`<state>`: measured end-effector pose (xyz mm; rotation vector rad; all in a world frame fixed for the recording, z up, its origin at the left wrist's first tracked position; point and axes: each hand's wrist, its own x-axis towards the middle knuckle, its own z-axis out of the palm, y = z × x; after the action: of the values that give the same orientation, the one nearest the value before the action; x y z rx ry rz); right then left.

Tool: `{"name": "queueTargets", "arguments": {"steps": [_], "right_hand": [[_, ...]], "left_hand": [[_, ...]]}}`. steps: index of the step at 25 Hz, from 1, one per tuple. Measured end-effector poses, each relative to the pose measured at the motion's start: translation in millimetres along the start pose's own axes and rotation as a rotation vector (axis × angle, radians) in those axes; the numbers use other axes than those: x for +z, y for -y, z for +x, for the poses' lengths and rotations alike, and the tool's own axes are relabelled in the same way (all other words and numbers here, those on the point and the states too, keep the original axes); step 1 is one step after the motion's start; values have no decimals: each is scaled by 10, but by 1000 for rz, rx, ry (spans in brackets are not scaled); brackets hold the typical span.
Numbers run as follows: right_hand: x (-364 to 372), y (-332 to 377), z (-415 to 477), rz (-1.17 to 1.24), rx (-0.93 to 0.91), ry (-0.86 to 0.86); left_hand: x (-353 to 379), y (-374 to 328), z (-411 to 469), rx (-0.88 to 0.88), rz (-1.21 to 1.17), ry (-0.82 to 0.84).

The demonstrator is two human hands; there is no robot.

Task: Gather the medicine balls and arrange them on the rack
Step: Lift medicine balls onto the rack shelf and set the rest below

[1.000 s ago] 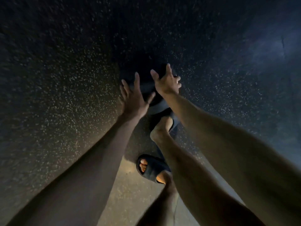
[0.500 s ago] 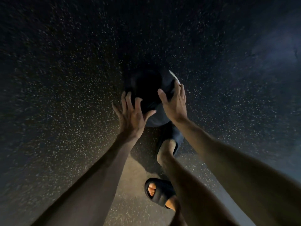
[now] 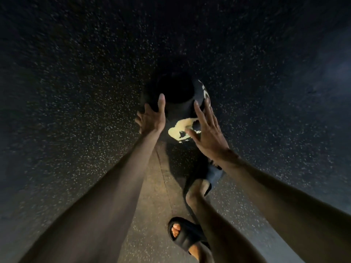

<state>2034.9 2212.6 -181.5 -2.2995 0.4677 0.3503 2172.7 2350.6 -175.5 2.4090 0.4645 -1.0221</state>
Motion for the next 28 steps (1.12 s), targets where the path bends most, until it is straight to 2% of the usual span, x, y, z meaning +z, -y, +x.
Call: {"name": "queueTargets", "arguments": {"steps": [3, 7, 11, 15, 18, 20, 24, 28], "right_hand": [[-120, 193, 521, 18, 32, 0], [-397, 467, 1226, -6, 138, 71], [-620, 783, 1911, -15, 352, 137], [-746, 628, 1889, 5, 280, 163], [-640, 523, 1656, 7, 187, 202], [-565, 590, 1728, 43, 174, 174], [-557, 878, 2209, 137, 266, 92], [-725, 1127, 2778, 119, 372, 55]], "left_hand": [[-181, -91, 204, 23, -8, 17], [-205, -29, -11, 303, -76, -30], [-159, -324, 37, 260, -124, 38], [-479, -767, 566, 247, -37, 24], [-825, -968, 954, 327, 105, 64], [-950, -1117, 1110, 385, 122, 29], [-928, -1340, 1216, 405, 31, -155], [-1025, -1386, 1292, 528, 94, -126]]}}
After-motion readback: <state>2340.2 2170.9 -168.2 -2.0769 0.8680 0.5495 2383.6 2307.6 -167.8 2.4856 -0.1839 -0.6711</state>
